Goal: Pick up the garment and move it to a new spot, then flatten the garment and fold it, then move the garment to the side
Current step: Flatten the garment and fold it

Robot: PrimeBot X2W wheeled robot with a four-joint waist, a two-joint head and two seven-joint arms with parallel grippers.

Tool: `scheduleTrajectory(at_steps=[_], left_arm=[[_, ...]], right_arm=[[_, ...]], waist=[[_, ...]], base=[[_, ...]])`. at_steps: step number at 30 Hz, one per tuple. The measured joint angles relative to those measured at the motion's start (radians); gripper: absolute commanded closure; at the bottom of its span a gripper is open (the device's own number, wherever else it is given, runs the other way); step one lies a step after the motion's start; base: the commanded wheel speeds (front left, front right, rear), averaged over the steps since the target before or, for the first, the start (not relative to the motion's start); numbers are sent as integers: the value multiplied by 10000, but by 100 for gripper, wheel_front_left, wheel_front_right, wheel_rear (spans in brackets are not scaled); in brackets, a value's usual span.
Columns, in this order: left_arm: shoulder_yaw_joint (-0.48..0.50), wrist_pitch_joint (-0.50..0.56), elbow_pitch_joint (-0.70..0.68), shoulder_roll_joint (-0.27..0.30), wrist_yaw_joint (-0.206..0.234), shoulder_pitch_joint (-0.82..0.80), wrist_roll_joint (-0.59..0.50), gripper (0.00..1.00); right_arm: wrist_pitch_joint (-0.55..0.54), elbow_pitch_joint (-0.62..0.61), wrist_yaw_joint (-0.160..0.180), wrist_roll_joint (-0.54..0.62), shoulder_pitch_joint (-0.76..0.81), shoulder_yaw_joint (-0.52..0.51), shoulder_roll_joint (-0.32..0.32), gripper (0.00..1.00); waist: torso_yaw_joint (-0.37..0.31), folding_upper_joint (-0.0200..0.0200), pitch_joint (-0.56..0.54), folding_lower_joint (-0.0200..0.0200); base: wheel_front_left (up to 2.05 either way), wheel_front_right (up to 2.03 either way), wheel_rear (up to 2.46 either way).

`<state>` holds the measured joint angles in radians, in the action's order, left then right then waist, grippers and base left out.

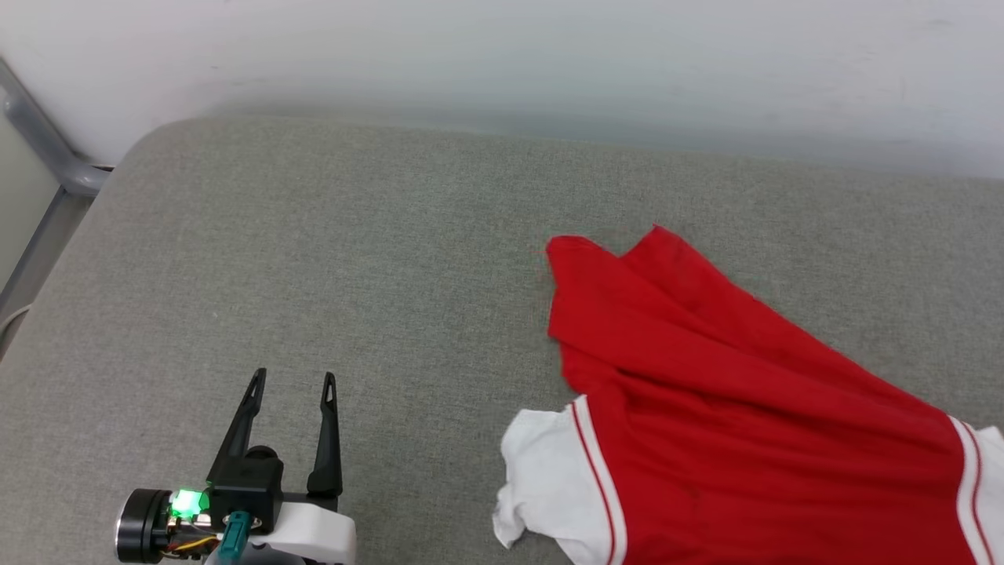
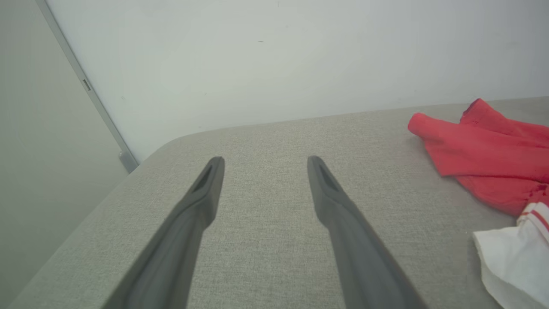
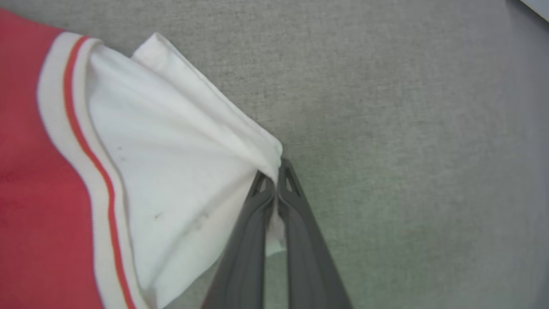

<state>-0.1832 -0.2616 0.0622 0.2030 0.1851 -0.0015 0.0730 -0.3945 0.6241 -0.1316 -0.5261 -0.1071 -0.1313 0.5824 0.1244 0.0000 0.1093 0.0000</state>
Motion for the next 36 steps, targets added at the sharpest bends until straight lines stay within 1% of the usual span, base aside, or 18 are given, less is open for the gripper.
scheduleTrajectory(at_steps=[3, 5, 9, 11, 12, 13, 16, 18, 21, 23, 26, 29, 31, 33, 36], left_arm=[[46, 2, 54, -10, -96, 0, -15, 0], [88, 0, 88, -10, -174, 0, -44, 0], [128, 2, 151, -36, -280, 12, -88, 0], [84, 2, 178, -48, -420, 15, -117, 0], [38, 2, 176, -56, -472, 15, -136, 0], [-10, 0, 163, -58, -550, 15, -178, 0], [-268, 0, 105, -59, -886, 5, -217, 0], [-508, 0, 94, -58, -1216, -22, -217, 0], [-909, 36, 284, -21, -1793, -92, -98, 0], [-1145, 376, 359, 15, -2186, -184, 36, 0], [-1538, 1448, 234, 84, -2654, -467, 309, 0], [-2027, 2788, -79, 314, -2955, -686, 681, 0], [-2380, 3678, -378, 489, -3053, -902, 1091, 0], [-2738, 4550, -723, 838, -3091, -1191, 1315, 0], [-3398, 5892, -1172, 1294, -3133, -1457, 2167, 0]], right_arm=[[263, 667, 0, 190, -1, -447, 46, 100], [456, 907, 0, 320, -1, -525, 42, 100], [750, 955, 6, 247, -60, -527, -263, 100], [1024, 918, 4, 311, -86, -525, -301, 100], [1154, 903, 6, 380, -114, -531, -332, 55], [1252, 872, 6, 437, -123, -527, -364, 0], [1672, 623, 6, 598, -120, -543, -474, 0], [2011, 420, 4, 719, -112, -621, -518, 0], [2217, 117, 6, 913, -54, -688, -629, 0], [2268, -82, 4, 1024, 72, -704, -794, 0], [2282, -385, 4, 1254, 184, -765, -951, 0], [2261, -673, 6, 1406, 328, -849, -1104, 0], [2205, -851, 4, 1498, 379, -903, -1202, 0], [2161, -1047, 4, 1601, 422, -959, -1302, 0], [2090, -1298, 4, 1776, 462, -1020, -1473, 0]], waist=[[-12, 0, -35, 0], [-24, 0, -59, 0], [-103, 0, -126, 0], [-147, 0, -179, 0], [-164, 0, -212, 0], [-182, 0, -249, 0], [-201, 0, -350, 0], [-206, 0, -412, 0], [-222, 0, -508, -1], [-241, 0, -570, 0], [-275, 0, -634, 0], [-298, 0, -665, 0], [-309, 0, -664, 0], [-332, 0, -650, 0], [-407, 0, -594, 0]], base=[[0, 0, 0], [0, 0, 0], [0, 0, 0], [0, 0, 0], [0, 0, 0], [0, 0, 0], [0, 0, 0], [0, 0, 0], [0, 0, 0], [0, 0, 0], [0, 0, 0], [0, 0, 0], [0, 0, 0], [0, 0, 0], [0, 0, 0]])
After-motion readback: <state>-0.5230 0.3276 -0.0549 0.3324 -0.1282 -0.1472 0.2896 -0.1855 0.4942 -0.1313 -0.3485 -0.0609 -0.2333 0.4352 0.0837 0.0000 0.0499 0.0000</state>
